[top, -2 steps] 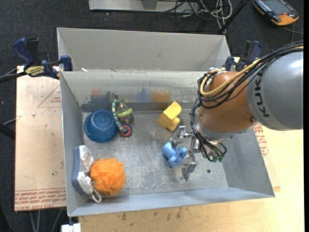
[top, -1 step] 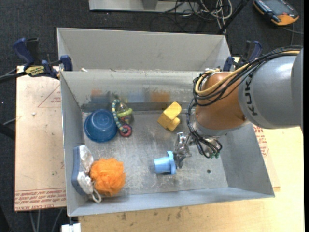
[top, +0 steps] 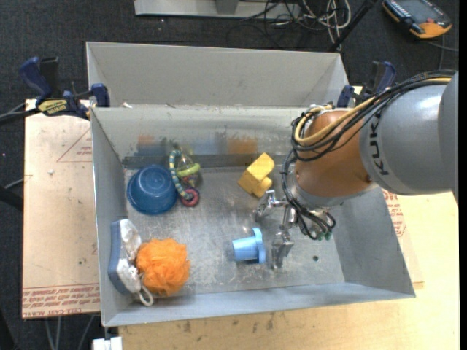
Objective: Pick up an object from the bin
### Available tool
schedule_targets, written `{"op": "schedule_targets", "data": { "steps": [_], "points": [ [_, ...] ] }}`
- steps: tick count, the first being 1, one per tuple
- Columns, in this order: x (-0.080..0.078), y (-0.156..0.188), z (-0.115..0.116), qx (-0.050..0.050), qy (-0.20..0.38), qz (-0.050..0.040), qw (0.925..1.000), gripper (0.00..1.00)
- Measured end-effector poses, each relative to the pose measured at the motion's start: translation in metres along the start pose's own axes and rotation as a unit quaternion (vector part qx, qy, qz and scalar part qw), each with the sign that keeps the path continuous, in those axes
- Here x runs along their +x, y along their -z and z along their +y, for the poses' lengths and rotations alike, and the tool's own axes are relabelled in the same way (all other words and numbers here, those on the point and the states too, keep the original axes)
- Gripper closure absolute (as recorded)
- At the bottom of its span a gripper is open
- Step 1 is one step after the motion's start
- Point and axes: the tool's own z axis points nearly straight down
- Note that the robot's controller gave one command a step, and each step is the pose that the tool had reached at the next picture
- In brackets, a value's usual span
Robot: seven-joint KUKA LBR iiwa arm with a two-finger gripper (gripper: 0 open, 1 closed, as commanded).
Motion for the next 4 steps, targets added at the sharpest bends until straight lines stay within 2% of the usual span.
{"op": "schedule_targets", "data": {
  "steps": [1, 2, 3, 4],
  "points": [
    [0.0, 0.0, 0.0, 0.0, 0.0, -0.0002, 1.0, 0.0],
    [0.005, 0.001, 0.02, 0.004, 0.068, -0.0042, 0.9977, 0.0],
    [0.002, 0.003, 0.041, -0.001, 0.058, 0.0011, 0.9983, 1.0],
    [0.002, 0.003, 0.041, -0.001, 0.058, 0.001, 0.9983, 1.0]
  ]
}}
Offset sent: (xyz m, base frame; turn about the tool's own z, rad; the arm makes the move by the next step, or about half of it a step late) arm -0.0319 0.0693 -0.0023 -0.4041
